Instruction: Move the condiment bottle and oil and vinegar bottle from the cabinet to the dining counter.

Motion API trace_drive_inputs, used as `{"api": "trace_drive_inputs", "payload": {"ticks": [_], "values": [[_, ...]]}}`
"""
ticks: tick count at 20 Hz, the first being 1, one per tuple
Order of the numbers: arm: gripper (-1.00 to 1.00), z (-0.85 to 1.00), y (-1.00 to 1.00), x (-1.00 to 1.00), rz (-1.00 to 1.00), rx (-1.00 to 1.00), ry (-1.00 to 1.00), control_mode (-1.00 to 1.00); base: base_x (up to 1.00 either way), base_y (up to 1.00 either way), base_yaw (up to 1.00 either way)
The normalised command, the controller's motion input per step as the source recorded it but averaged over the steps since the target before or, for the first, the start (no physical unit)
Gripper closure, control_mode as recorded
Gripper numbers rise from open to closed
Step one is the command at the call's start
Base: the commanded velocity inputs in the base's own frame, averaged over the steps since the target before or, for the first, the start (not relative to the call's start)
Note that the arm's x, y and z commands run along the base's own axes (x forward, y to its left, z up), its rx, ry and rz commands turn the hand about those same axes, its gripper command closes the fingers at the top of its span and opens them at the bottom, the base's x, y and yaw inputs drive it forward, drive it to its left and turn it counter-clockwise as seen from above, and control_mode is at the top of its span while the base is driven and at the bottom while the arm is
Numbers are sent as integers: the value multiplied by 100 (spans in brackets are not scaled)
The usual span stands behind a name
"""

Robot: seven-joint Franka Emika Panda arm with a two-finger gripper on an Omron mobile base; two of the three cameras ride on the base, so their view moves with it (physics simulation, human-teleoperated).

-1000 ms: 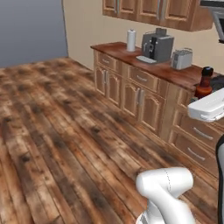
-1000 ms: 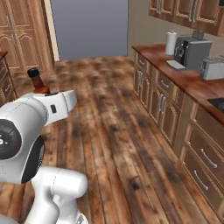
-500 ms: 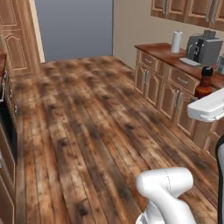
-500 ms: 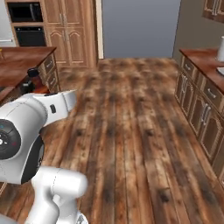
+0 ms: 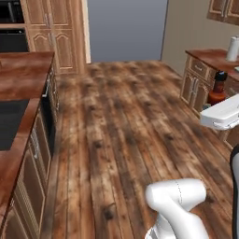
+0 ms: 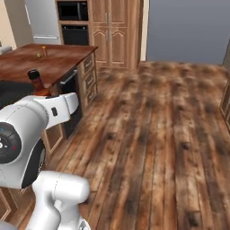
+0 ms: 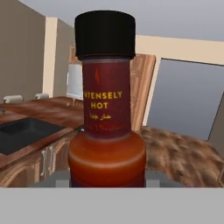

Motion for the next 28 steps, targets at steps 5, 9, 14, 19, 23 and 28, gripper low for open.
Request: {"api": "trace_drive_inputs", "payload": {"ticks": [5,9,14,19,23,28], "values": [[100,0,0,0,0,0,0,100,2,21,35],[100,0,0,0,0,0,0,100,9,20,33],[100,0,0,0,0,0,0,100,16,14,33],[100,0,0,0,0,0,0,100,29,17,31],[100,0,0,0,0,0,0,100,22,19,30],[100,0,0,0,0,0,0,100,-25,18,36]]}}
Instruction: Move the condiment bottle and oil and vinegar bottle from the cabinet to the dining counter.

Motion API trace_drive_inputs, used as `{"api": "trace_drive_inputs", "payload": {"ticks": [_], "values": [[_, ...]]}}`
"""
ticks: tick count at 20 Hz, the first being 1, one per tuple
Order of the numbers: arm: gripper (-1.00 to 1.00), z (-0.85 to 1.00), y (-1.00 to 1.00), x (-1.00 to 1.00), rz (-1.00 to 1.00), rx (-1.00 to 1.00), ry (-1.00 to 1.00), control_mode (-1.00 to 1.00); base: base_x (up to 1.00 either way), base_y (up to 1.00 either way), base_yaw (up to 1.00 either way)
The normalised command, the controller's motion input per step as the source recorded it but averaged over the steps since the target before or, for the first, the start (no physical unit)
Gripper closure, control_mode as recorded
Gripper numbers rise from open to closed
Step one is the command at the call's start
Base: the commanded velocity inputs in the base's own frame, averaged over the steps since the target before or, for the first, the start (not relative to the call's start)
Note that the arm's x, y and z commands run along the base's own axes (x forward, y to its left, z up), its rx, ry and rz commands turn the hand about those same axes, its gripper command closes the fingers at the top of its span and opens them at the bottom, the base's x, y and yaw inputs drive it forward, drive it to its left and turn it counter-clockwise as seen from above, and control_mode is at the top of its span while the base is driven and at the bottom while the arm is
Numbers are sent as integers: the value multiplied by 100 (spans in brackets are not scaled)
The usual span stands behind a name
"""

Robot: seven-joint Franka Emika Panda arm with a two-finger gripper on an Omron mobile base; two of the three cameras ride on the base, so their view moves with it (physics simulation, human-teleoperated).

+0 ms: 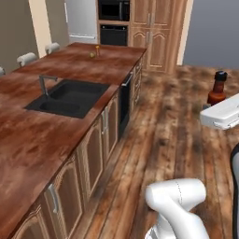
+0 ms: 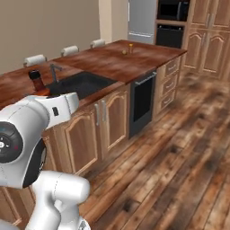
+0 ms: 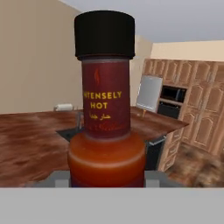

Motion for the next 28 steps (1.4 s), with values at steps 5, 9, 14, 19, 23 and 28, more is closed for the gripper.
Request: {"api": "trace_drive_inputs", "payload": {"ticks": [5,9,14,19,23,28], "values": [[100,0,0,0,0,0,0,100,-58,32,39],[100,0,0,0,0,0,0,100,-34,30,36],[100,0,0,0,0,0,0,100,20,-20,22],[100,0,0,0,0,0,0,100,54,-64,11],[100,0,0,0,0,0,0,100,63,-68,8],[100,0,0,0,0,0,0,100,71,-69,10]]}}
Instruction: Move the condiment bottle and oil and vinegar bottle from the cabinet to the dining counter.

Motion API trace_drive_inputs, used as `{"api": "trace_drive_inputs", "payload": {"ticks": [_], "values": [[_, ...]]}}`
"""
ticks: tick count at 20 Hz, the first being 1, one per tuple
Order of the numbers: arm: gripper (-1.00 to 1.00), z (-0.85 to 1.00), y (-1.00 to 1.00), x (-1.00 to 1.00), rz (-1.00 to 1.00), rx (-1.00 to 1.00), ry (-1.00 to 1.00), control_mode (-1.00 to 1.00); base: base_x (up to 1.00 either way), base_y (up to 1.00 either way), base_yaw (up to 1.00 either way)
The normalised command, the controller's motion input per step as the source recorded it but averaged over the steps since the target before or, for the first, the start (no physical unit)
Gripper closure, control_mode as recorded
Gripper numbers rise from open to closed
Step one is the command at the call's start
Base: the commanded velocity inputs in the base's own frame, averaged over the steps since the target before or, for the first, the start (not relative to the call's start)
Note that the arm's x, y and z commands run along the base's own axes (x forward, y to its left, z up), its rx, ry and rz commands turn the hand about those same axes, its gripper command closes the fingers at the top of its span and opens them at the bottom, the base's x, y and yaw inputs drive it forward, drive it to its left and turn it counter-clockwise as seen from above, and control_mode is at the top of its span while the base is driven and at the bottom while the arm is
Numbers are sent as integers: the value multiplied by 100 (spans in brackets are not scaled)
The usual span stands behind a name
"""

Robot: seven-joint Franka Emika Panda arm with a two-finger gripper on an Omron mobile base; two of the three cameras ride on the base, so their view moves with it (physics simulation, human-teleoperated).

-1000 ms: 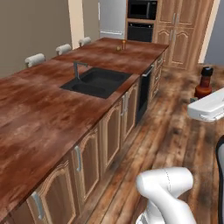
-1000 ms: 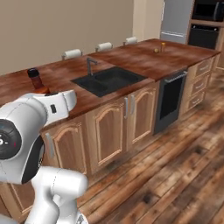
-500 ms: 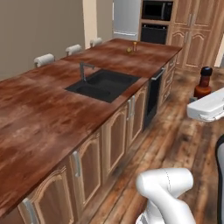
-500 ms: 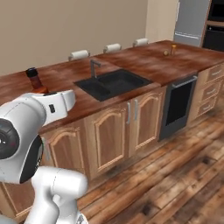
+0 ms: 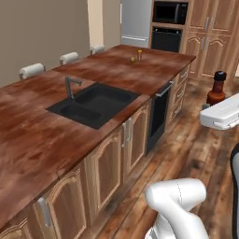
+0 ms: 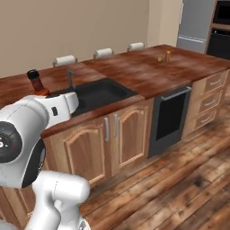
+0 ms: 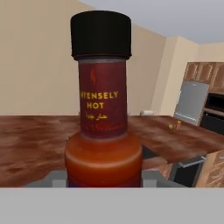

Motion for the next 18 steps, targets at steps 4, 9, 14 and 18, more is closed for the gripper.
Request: {"api": "trace_drive_inputs", "payload": {"ticks": [4,9,14,18], "values": [[100,0,0,0,0,0,0,100,74,-56,12],[100,0,0,0,0,0,0,100,63,-46,13],[100,0,0,0,0,0,0,100,55,-47,15],[100,0,0,0,0,0,0,100,42,-88,17]]}}
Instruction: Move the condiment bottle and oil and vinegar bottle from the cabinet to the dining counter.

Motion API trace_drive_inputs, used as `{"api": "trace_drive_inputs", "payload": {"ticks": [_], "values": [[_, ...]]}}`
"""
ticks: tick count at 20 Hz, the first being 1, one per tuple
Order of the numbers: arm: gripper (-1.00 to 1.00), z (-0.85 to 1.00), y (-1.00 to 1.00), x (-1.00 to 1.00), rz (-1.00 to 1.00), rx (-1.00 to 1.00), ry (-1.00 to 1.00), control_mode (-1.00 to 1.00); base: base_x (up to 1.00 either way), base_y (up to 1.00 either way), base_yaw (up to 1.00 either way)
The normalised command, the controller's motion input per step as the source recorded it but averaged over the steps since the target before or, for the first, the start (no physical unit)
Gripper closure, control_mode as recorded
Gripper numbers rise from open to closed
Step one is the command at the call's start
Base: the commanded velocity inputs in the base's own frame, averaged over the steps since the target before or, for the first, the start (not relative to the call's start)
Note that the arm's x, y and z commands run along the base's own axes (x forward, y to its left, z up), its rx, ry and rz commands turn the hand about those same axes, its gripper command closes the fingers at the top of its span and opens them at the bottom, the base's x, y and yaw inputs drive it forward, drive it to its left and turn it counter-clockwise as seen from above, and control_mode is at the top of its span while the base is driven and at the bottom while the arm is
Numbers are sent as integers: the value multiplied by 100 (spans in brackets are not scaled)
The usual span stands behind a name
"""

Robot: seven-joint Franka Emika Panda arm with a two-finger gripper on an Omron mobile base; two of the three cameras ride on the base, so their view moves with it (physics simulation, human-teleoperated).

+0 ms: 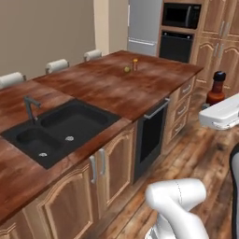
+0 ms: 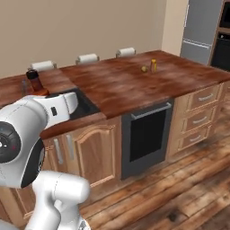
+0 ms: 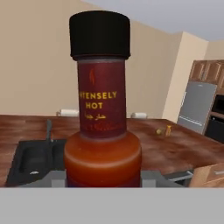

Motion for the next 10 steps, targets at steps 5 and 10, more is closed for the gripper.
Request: {"api": "trace_drive_inputs", "payload": {"ticks": [5,10], "values": [[100,0,0,0,0,0,0,100,38,-100,17],[100,0,0,0,0,0,0,100,21,-100,19]]}}
